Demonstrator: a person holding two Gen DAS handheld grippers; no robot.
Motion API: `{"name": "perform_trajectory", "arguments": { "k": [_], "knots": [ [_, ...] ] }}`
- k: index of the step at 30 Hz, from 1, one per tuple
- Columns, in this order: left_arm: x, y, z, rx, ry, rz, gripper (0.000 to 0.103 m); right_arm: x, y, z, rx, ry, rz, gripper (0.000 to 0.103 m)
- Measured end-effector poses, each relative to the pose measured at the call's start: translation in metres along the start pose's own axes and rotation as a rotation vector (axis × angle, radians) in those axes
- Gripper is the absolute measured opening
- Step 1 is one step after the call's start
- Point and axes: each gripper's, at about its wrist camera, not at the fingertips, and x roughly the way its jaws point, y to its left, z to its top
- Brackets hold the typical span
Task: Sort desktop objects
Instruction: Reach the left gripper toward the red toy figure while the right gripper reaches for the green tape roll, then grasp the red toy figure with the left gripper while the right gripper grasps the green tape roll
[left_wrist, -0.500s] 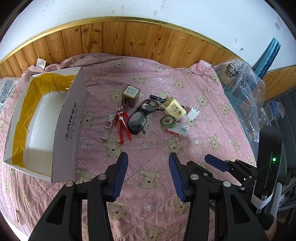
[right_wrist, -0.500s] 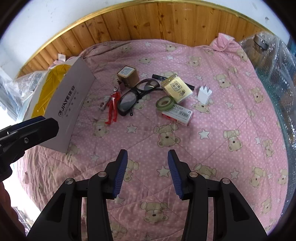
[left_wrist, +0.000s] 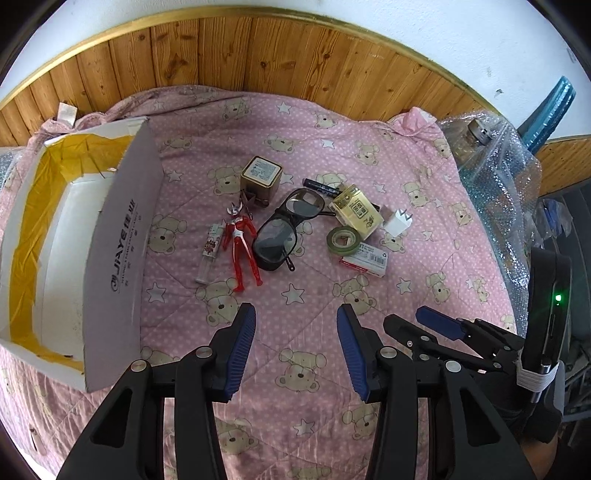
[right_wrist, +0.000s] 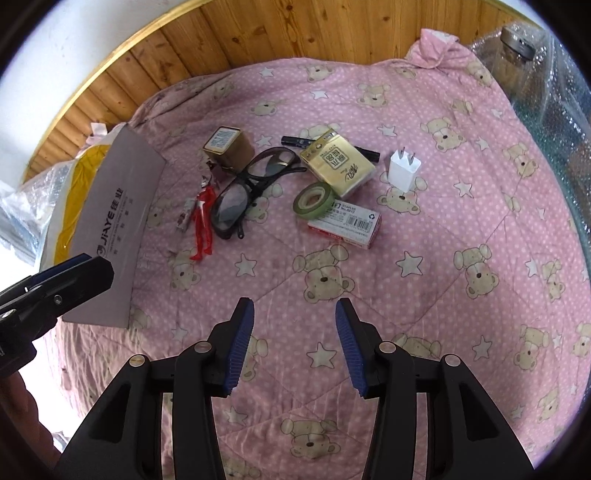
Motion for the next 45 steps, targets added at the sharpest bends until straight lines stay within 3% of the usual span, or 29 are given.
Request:
{"name": "perform_trajectory", "arguments": {
  "k": [9, 18, 22, 28, 31, 33, 34, 45],
  "knots": [
    [0.062, 0.055, 0.014, -0.122, 0.102, -0.027, 0.047, 0.026, -0.03, 0.022, 0.089, 0.024, 0.031, 0.051],
    [0.098, 0.054, 0.05, -0.086, 0.105, -0.045, 0.047, 0.059, -0.043, 0.057, 0.135, 0.037, 0.05, 0.052],
    [0.123, 0.077, 0.063, -0.152, 0.132, -0.049, 0.047, 0.079, -0.041, 0.07, 0.13, 0.05, 0.073, 0.053],
    [0.156, 0.091, 0.062, -0.16, 0.193, -0.023, 0.047, 0.111, -0.034, 0.083, 0.12, 0.063, 0.065, 0.053],
    [0.158, 0.092, 0.058, -0.165, 0.175, -0.039, 0.046, 0.117, -0.032, 0.086, 0.095, 0.03, 0.047, 0.054],
    [0.157, 0.096, 0.055, -0.183, 0.168, -0.011, 0.033, 0.119, -0.029, 0.089, 0.059, 0.03, 0.025, 0.045],
    [0.157, 0.1, 0.052, -0.208, 0.166, 0.016, 0.031, 0.119, -0.029, 0.089, 0.046, 0.038, 0.014, 0.019],
    [0.142, 0.101, 0.039, -0.226, 0.14, 0.015, 0.03, 0.099, -0.058, 0.078, 0.128, 0.059, 0.065, 0.015]
  ]
}}
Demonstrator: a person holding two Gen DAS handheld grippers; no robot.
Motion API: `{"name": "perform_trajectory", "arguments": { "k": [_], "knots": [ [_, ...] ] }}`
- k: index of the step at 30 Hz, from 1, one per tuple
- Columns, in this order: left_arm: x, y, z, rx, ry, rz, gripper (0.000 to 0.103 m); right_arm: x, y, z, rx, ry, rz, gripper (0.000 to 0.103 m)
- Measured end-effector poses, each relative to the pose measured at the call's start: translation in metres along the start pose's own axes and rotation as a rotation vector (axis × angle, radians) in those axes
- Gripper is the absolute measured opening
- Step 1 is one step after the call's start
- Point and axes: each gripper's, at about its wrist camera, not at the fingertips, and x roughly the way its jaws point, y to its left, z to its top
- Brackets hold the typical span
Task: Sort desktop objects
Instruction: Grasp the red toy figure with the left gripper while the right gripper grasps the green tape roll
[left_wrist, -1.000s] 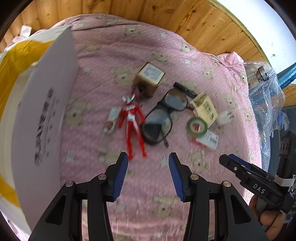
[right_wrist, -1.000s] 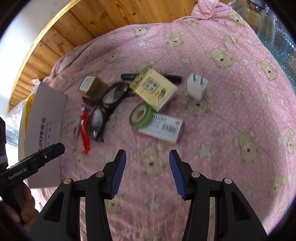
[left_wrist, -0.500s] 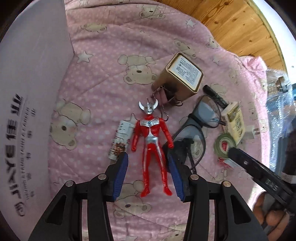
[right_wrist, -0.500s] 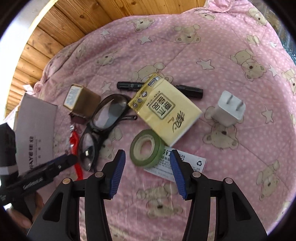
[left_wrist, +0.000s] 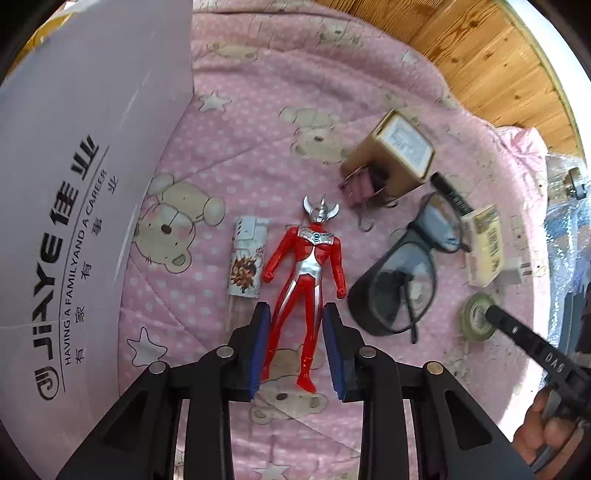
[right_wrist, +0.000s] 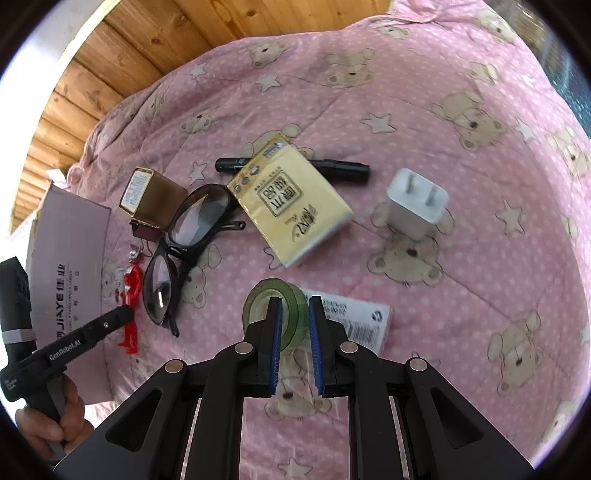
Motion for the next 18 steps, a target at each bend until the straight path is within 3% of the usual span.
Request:
{"name": "perform_trajectory", "arguments": {
  "k": [13, 14, 15, 18],
  "knots": [
    [-0.043, -0.018, -0.021, 0.061, -0.064, 0.012, 0.028, -0.025, 0.014, -0.021, -0.036, -0.026, 0.026, 0.015],
    [-0.047, -0.018, -0.024, 0.064, -0.071, 0.013, 0.026, -0.026, 0.016, -0.021, -0.04, -0.029, 0.028, 0.015],
    [-0.052, -0.02, -0.027, 0.071, -0.072, 0.009, 0.006, -0.029, 0.018, -0.023, -0.045, -0.034, 0.03, 0.015],
    [-0.056, -0.025, -0.029, 0.079, -0.072, 0.007, 0.006, -0.034, 0.022, -0.026, -0.051, -0.045, 0.039, 0.015]
  ]
}}
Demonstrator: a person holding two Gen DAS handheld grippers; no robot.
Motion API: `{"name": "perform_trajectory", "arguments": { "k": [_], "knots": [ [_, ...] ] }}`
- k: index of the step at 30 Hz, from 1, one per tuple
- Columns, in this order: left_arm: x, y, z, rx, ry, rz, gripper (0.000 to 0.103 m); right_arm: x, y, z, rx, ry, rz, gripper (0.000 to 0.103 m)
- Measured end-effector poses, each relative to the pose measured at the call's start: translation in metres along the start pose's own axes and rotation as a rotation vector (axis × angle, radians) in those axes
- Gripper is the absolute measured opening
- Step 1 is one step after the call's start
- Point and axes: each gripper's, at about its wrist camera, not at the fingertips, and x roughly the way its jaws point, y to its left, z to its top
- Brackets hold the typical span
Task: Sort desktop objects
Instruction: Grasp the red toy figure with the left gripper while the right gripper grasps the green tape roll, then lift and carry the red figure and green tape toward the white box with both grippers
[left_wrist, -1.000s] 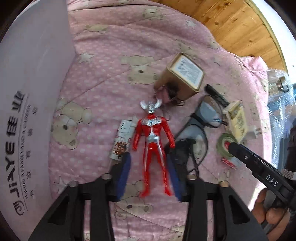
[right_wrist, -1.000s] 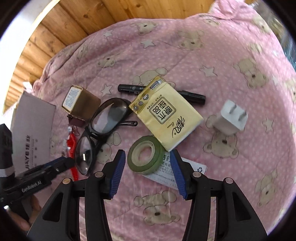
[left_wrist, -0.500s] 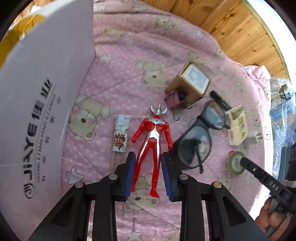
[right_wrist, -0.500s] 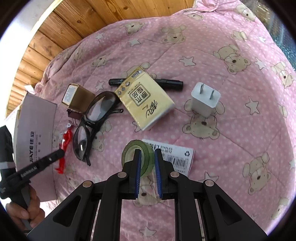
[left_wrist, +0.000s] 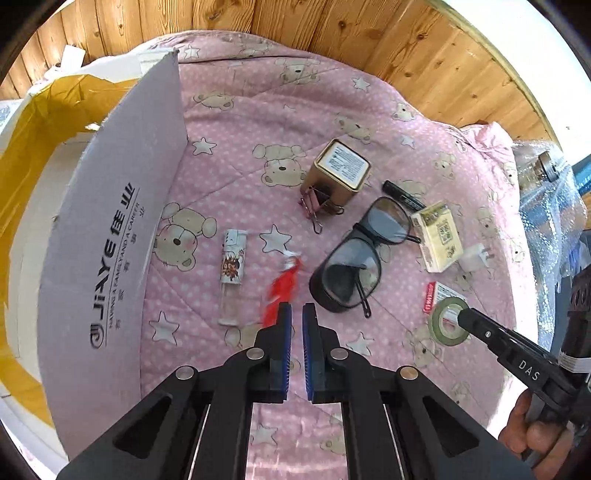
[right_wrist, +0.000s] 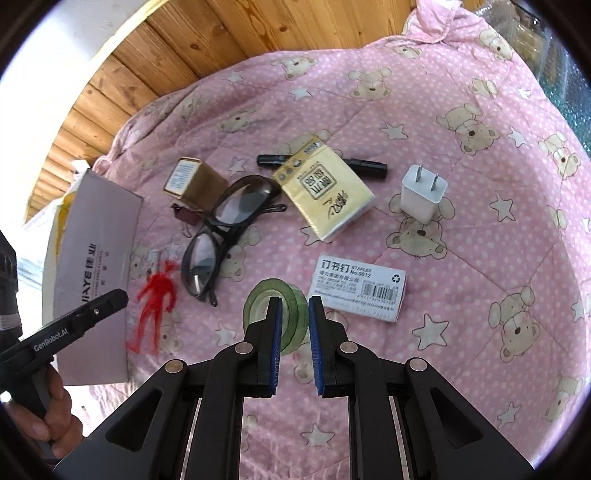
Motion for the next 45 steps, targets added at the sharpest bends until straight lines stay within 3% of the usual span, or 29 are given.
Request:
{"name": "perform_trajectory", "arguments": {
  "k": [4, 5, 8, 9, 13, 15, 18, 21, 22, 24, 25, 26, 28, 38, 45],
  "knots": [
    [0.003, 0.004, -0.01, -0.006, 0.035, -0.018, 0.007, -0.003, 0.003, -0.006, -0.007, 0.002, 0.003, 0.015],
    [0.005, 0.006, -0.013, -0.012, 0.045, -0.011, 0.011, -0.002, 0.003, -0.008, -0.007, 0.005, 0.005, 0.015],
    [0.011, 0.023, -0.018, -0.069, 0.034, 0.018, 0.044, 0.001, 0.003, -0.014, -0.007, 0.022, 0.015, 0.015],
    [0.012, 0.031, -0.019, -0.104, 0.024, 0.019, 0.049, 0.003, 0.004, -0.016, -0.011, 0.029, 0.017, 0.015],
    [0.027, 0.051, -0.015, -0.158, 0.056, -0.004, 0.049, 0.015, 0.003, -0.019, -0.013, 0.058, 0.015, 0.015],
    [0.04, 0.046, -0.012, -0.119, 0.089, -0.021, 0.05, 0.025, 0.0, -0.021, -0.008, 0.088, 0.013, 0.015],
    [0.058, 0.039, -0.011, -0.073, 0.104, 0.035, 0.05, 0.039, -0.005, -0.026, -0.008, 0.137, -0.001, 0.016],
    [0.061, 0.034, -0.012, -0.049, 0.067, 0.031, 0.059, 0.05, -0.011, -0.032, 0.002, 0.162, -0.032, 0.022],
    [0.063, 0.031, -0.012, -0.027, 0.062, 0.052, 0.059, 0.051, -0.012, -0.033, 0.0, 0.153, -0.027, 0.023],
    [0.062, 0.029, -0.014, -0.01, 0.048, 0.092, 0.043, 0.051, -0.006, -0.035, -0.041, 0.134, -0.048, 0.025],
    [0.06, 0.032, -0.013, -0.018, 0.05, 0.07, 0.039, 0.051, -0.002, -0.036, -0.073, 0.131, -0.067, 0.025],
    [0.059, 0.032, -0.012, -0.028, 0.053, 0.051, 0.022, 0.051, 0.002, -0.037, -0.108, 0.127, -0.09, 0.019],
    [0.053, 0.033, -0.011, -0.033, 0.05, 0.027, 0.018, 0.049, 0.003, -0.038, -0.129, 0.125, -0.105, 0.016],
    [0.013, 0.019, -0.008, -0.039, 0.0, -0.07, 0.018, 0.019, -0.002, -0.035, -0.041, 0.093, -0.011, 0.015],
    [0.002, 0.007, -0.012, -0.004, 0.007, -0.054, 0.018, 0.009, 0.006, -0.043, -0.033, 0.095, 0.012, 0.015]
  ]
}}
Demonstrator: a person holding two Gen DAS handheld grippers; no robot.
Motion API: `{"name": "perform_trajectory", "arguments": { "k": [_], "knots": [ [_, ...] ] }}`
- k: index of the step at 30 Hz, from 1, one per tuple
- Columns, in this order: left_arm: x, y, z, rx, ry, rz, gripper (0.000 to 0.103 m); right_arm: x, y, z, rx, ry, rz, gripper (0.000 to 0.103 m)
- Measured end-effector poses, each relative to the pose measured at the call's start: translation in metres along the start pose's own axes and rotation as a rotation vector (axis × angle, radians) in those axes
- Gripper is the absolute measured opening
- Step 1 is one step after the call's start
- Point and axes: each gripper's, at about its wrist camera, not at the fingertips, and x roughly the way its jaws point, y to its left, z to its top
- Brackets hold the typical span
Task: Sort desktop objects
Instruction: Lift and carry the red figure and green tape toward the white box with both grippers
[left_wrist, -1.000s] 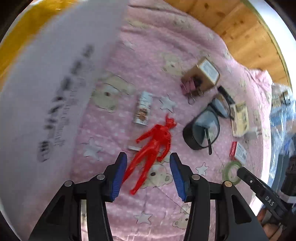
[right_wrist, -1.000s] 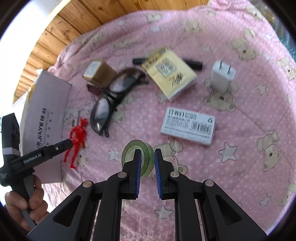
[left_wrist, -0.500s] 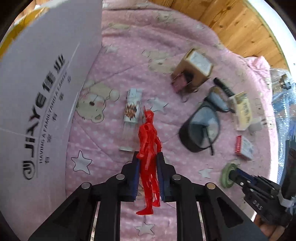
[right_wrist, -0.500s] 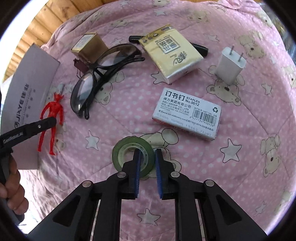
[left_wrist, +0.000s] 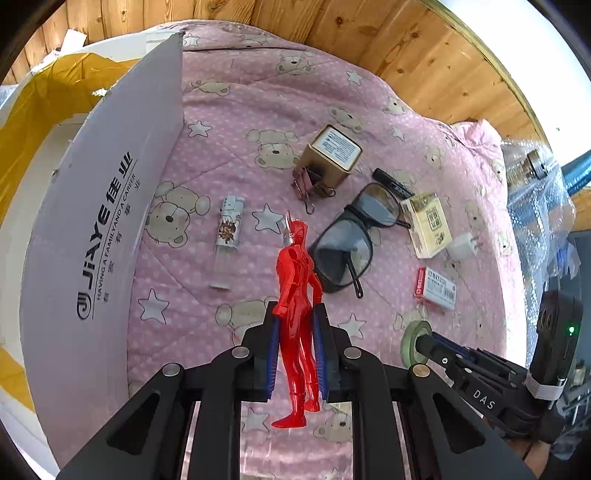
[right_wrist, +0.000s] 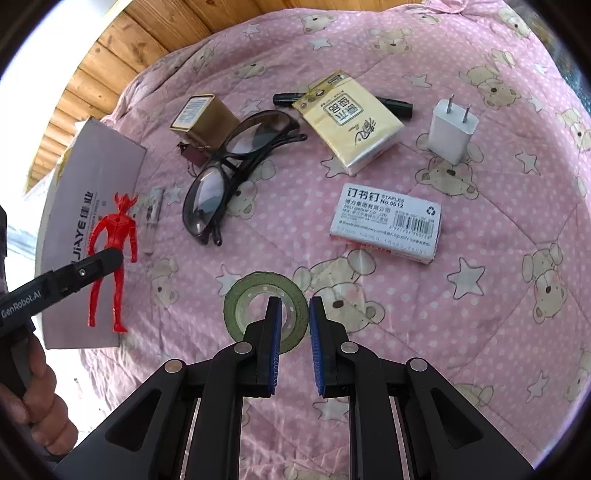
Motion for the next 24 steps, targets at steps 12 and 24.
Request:
{"name": "perform_trajectory", "arguments": {
  "k": [12, 24],
  "knots": [
    [-0.037, -0.01, -0.016, 0.021, -0.043, -0.004, 0.018, -0.017, 0.025, -0.011, -0.034, -0.037, 0.0, 0.015],
    [-0.079, -0.013, -0.03, 0.019, -0.115, -0.032, 0.018, -0.046, 0.055, -0.02, -0.106, -0.088, 0.003, 0.015]
  ]
}}
